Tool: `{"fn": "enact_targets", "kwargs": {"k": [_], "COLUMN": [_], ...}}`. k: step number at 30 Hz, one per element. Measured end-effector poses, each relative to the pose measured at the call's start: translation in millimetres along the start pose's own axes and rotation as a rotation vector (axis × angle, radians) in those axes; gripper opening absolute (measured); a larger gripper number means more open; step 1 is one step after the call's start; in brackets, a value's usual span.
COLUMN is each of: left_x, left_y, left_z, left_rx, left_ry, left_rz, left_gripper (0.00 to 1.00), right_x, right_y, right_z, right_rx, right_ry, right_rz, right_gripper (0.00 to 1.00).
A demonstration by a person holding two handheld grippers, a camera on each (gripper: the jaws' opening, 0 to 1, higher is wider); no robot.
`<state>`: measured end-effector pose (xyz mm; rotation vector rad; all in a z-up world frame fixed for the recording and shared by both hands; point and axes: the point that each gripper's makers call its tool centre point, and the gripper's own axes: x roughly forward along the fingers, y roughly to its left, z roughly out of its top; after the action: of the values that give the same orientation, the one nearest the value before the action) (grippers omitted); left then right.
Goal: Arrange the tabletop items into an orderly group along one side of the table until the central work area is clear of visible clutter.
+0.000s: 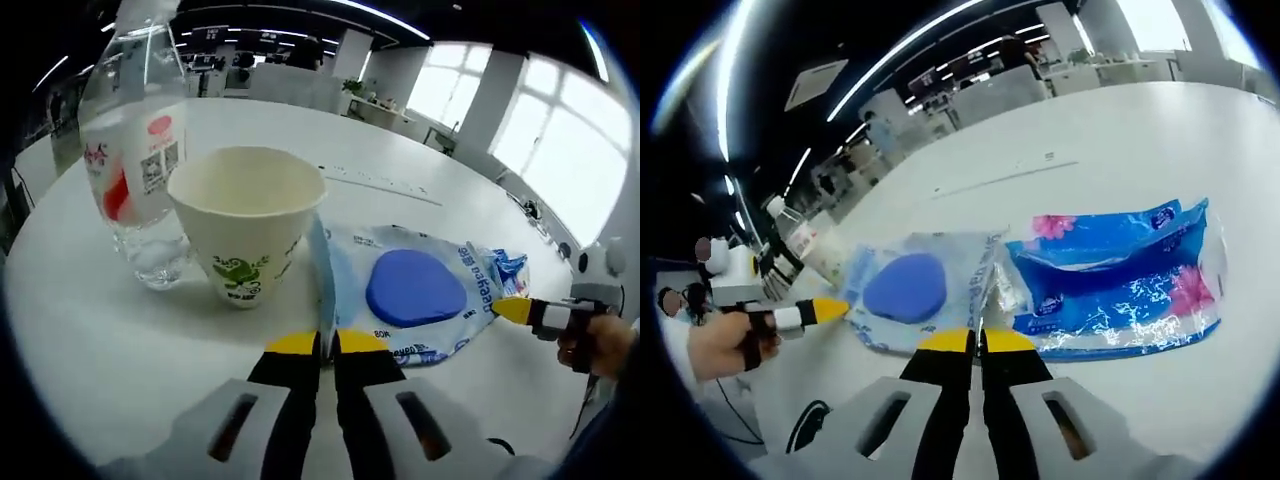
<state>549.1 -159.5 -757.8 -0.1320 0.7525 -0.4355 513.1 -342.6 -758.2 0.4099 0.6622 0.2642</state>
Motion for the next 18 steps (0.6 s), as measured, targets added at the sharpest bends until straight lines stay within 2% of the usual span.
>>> {"fn": "enact_targets", "kwargs": {"k": [3, 9, 18], "left_x": [0, 1, 0], "left_y": [0.3, 1.7, 2.5], "left_z": [-0.2, 1.5, 1.4], "left_rx": [0.023, 0.045, 0.034], "left_ry": [-0.021, -0.032, -0.028], "left_rz": [0.009, 0.040, 0.038], "left_gripper": [0.01, 0.01, 0.01], "right_x": [0, -8, -52], "right_y": [2, 12, 33], "right_z": [-3.5, -14.4, -41.3], "right_rx": [0.012, -0.021, -0.011], "right_ry": [0.009, 0.020, 0.030], "right_rz": [0.005, 0.004, 0.042], "right_gripper": [0.02, 0.07, 0.10]}}
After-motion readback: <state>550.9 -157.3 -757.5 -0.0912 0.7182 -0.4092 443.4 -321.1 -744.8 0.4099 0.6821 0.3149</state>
